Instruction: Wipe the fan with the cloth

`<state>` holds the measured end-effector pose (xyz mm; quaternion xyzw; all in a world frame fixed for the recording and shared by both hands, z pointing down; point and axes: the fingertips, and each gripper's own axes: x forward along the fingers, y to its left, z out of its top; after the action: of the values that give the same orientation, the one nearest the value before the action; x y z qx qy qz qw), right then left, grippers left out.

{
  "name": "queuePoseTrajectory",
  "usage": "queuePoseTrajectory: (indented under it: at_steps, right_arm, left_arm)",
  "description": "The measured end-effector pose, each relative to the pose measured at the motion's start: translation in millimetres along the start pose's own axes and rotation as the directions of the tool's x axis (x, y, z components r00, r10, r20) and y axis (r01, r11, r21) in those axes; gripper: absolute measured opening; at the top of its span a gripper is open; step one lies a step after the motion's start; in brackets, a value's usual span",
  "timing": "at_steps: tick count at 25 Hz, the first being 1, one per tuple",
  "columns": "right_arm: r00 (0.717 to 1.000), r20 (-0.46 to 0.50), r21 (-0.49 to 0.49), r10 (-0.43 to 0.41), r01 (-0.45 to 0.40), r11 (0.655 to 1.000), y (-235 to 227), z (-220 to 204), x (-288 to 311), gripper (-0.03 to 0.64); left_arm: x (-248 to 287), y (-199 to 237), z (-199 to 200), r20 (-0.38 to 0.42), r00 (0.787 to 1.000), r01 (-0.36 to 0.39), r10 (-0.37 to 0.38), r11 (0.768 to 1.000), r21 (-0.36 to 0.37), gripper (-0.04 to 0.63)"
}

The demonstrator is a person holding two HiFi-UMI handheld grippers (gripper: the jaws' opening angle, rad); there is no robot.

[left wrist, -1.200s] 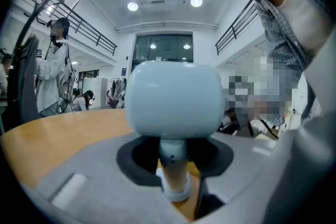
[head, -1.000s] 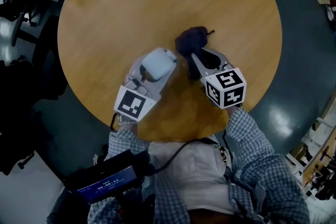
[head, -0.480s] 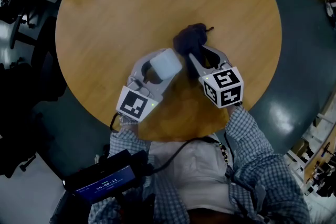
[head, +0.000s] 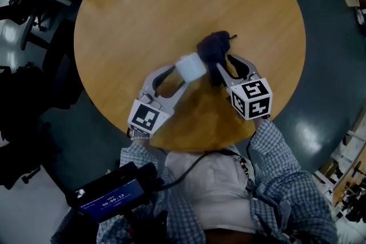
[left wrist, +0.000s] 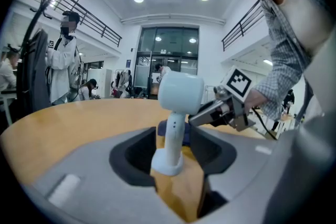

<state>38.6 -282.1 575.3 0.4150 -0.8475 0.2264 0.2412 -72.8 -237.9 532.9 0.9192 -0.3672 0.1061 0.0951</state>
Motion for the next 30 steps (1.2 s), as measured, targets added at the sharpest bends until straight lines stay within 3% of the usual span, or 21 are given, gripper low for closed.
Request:
queuePoseTrajectory:
  at_steps: [4,9,13,20,30]
  right_arm:
    - [0.999,0.027,-0.015,-0.022,0.023,1.0,-0.7,6.0,-13.1,0.087]
    - [0.994,0.096,-0.002,-0.044,0.044,0.999,5.2,33.2,-44.6,0.003]
    - [0.992,0.128,-0.011,-0.023,0.024,1.0,15.5,46.6,-62.1,0.003]
    - [0.984,0.175,-0.034,-0.012,0.018,0.999,26.1,69.4,-84.4,0.003]
    - [0.974,0.223,-0.067,0.033,-0.018,0.998,46.0,78.4,-107.5,0.003]
  left_arm:
    - [-10.1,1.0,5.7,0.018,0.999,-0.03,0.03,1.0,0.003,0.173]
    - [-31.2,1.2,36.5,0.03,0.995,-0.097,0.098,0.995,-0.032,0.106]
    - [-41.5,-2.0,65.2,0.032,0.99,-0.134,0.136,0.989,-0.057,0.072]
    - [-47.1,-11.7,107.6,0.107,0.981,-0.151,0.16,0.985,-0.082,0.028]
    - [-54.6,-33.5,119.4,0.112,0.979,-0.168,0.172,0.985,-0.046,0.002]
